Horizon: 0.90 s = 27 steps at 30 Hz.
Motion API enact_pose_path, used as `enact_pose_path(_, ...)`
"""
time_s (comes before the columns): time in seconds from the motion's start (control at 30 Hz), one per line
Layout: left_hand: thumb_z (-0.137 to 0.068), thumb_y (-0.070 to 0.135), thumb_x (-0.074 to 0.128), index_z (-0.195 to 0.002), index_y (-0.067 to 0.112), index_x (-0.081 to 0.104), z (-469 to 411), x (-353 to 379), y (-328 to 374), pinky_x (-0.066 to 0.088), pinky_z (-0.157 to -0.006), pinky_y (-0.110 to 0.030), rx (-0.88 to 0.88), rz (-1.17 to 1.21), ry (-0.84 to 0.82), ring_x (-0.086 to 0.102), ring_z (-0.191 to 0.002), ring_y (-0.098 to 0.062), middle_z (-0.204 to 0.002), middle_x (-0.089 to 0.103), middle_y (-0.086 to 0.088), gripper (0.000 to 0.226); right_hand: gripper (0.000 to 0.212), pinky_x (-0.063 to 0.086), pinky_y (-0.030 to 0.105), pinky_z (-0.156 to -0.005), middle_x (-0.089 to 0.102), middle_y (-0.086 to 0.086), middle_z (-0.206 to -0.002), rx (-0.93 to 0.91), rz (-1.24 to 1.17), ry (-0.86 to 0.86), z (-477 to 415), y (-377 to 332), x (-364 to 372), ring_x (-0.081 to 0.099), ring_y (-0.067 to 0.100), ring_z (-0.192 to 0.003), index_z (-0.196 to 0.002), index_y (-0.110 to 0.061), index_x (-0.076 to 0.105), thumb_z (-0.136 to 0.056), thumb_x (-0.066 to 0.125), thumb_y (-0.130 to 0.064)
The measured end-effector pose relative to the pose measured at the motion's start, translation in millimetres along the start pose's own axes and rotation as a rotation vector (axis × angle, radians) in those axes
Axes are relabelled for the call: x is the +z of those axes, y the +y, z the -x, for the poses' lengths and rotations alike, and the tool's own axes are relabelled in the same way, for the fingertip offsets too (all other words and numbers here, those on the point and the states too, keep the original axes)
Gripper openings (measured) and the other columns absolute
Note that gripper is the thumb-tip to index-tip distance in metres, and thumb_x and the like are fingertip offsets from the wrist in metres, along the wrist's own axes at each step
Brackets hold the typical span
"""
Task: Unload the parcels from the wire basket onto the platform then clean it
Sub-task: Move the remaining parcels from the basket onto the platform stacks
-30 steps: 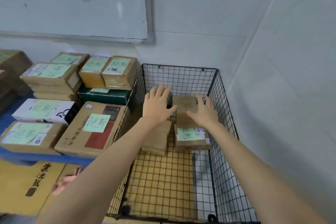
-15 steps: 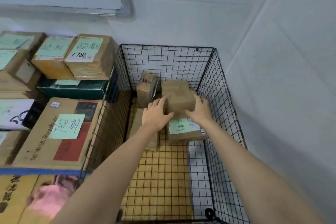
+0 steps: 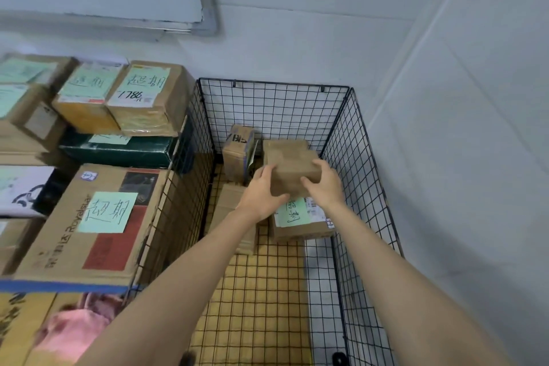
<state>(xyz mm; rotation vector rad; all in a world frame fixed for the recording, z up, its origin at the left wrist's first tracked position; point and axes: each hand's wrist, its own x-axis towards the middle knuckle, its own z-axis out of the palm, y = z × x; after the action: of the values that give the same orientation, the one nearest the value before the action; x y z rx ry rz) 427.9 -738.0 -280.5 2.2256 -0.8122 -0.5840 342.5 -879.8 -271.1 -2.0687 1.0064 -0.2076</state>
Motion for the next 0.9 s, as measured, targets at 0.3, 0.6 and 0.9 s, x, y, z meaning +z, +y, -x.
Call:
enact_pose_path(0.3, -0.084, 0.022, 0.074, -0.153, 0.016, 0.017, 15.1, -67.2, 51.9, 0.036, -0.100, -0.018, 0.121, 0.162, 0.223, 0.042, -0.127, -0.022, -0.141, 0.030, -0.007, 0.090, 0.038, 0.052, 0.039, -0.091, 0.057, 0.002, -0.119, -0.218, -0.195, 0.180, 14.3, -57.7, -39.8, 0.058, 0.022, -0.109, -0.117, -0.022, 0.048, -0.089, 0.071, -0.030)
enact_pose_path(0.6, -0.088, 0.021, 0.073, -0.156, 0.017, 0.012, 38.2, -142.6, 126.6, 0.037, -0.094, -0.017, 0.256, 0.298, 0.363, 0.044, -0.110, -0.008, -0.132, 0.027, -0.001, 0.091, 0.090, 0.051, 0.023, -0.084, 0.045, -0.003, -0.134, -0.465, -0.346, 0.279, 37.6, -126.5, -112.5, 0.055, 0.014, -0.109, -0.146, -0.029, 0.034, -0.074, 0.087, -0.024)
enact_pose_path(0.9, -0.082, 0.026, 0.079, -0.129, 0.036, 0.037, 60.3, -181.7, 158.6, 0.039, -0.091, -0.019, 0.416, 0.413, 0.546, 0.050, -0.116, -0.010, -0.131, 0.045, -0.001, 0.064, 0.103, 0.047, 0.020, -0.099, 0.044, -0.010, -0.132, -0.593, -0.411, 0.207, 61.9, -169.4, -158.1, 0.056, 0.009, -0.114, -0.157, -0.033, 0.019, -0.078, 0.083, -0.018)
